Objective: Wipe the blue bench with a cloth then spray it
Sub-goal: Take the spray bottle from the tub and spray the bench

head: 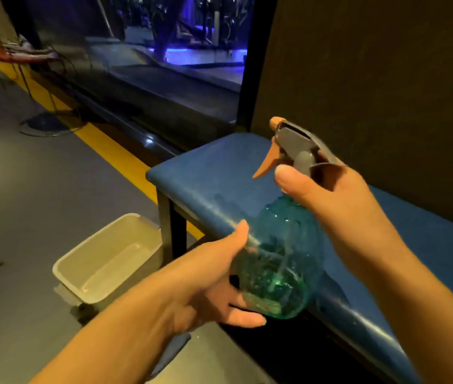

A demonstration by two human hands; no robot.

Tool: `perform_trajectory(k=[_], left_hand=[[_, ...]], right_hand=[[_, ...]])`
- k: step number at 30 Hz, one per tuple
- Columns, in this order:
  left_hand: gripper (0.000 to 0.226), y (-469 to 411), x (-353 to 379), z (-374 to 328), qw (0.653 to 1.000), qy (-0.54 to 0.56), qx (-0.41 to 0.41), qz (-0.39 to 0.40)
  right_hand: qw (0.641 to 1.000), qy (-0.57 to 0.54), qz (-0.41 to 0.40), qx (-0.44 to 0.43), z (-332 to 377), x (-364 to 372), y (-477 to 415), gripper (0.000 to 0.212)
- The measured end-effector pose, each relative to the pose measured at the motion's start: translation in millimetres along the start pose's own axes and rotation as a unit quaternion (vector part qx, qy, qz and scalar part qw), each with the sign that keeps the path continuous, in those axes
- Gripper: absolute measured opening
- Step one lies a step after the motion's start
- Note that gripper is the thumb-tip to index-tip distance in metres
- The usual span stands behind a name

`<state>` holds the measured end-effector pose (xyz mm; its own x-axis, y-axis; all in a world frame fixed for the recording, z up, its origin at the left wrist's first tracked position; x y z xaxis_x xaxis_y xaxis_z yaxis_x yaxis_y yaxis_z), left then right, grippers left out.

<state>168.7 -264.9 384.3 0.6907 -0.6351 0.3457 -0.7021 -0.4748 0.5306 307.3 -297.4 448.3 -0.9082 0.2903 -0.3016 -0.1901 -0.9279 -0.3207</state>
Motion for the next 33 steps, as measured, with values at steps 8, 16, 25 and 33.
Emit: perform_trajectory(k=[8, 16, 25, 33], left_hand=[[0.061, -29.9, 55.1, -1.1, 0.986, 0.146, -0.016, 0.083], [0.054, -34.5, 67.7, 0.2, 0.987, -0.026, 0.131, 0.088], [0.032, -49.8, 80.3, 3.2, 0.986, -0.021, 0.131, 0.097], [0.040, -54.1, 86.7, 8.3, 0.982, -0.009, 0.134, 0.136]], right_hand=[[0.986, 0.129, -0.017, 0.104, -8.0, -33.2, -25.8, 0.012], [0.979, 0.186, 0.010, 0.089, -14.2, -41.4, -34.5, 0.018], [0.950, 0.200, 0.130, 0.201, -28.1, -51.3, -42.1, 0.031], [0.912, 0.242, 0.169, 0.285, -19.1, -55.0, -44.2, 0.043]])
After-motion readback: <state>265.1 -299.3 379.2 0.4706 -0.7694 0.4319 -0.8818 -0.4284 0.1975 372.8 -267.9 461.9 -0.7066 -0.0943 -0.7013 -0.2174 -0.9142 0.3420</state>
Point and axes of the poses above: each hand's wrist, its own y-axis away from the middle knuckle, its own x-axis out of the palm, z = x × y, the point moved 1 cm from there along -y, towards the middle knuckle, and after that the axes turned 4 degrees about x, right-handed, at the moved point
